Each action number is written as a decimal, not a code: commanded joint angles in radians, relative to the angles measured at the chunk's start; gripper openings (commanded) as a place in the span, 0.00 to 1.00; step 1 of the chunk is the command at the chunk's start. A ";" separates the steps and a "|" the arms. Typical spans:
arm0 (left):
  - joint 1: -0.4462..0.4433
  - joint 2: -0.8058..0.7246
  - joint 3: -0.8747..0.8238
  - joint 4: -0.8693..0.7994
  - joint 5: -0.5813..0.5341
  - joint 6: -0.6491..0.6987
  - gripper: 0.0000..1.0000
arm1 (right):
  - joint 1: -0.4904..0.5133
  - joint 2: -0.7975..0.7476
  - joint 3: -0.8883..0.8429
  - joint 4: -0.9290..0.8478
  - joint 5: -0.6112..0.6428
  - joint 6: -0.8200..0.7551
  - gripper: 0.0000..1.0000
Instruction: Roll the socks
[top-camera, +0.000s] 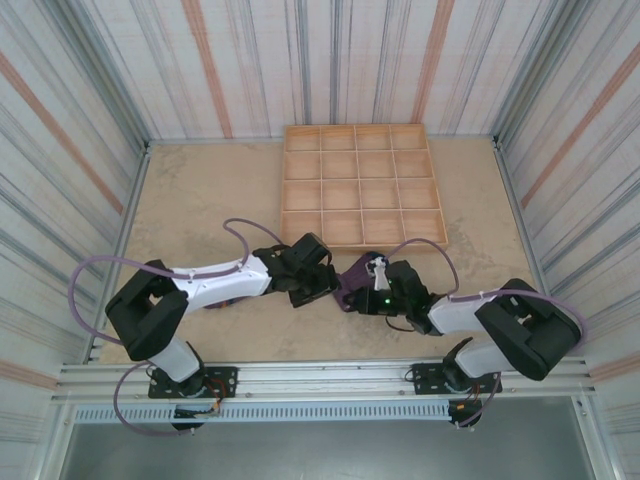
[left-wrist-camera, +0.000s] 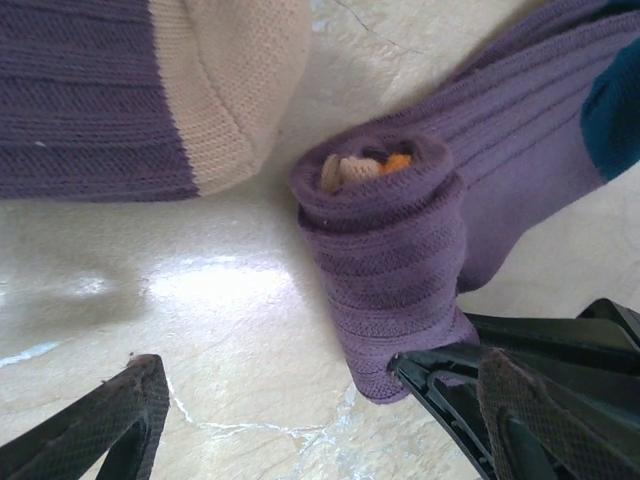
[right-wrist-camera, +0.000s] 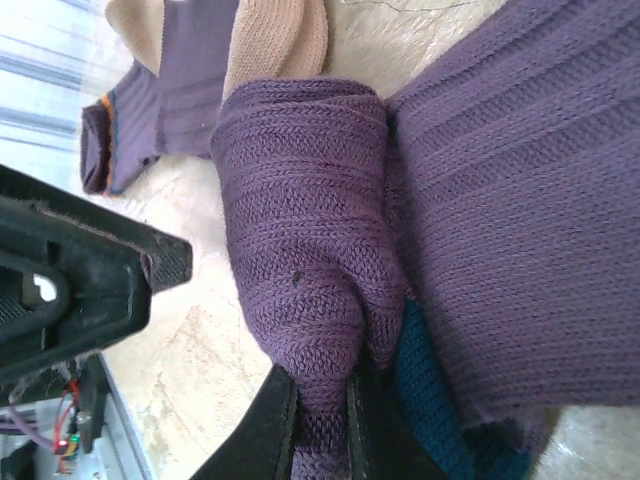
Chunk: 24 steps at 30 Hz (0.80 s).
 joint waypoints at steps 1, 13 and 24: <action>-0.011 -0.006 -0.008 0.020 -0.012 0.013 0.83 | -0.055 0.059 -0.061 -0.250 -0.038 0.070 0.00; -0.013 0.075 0.034 0.081 -0.024 0.060 0.70 | -0.178 0.182 -0.004 -0.279 -0.189 0.097 0.00; -0.012 0.161 0.070 0.109 -0.028 0.038 0.62 | -0.215 0.306 -0.015 -0.158 -0.246 0.142 0.00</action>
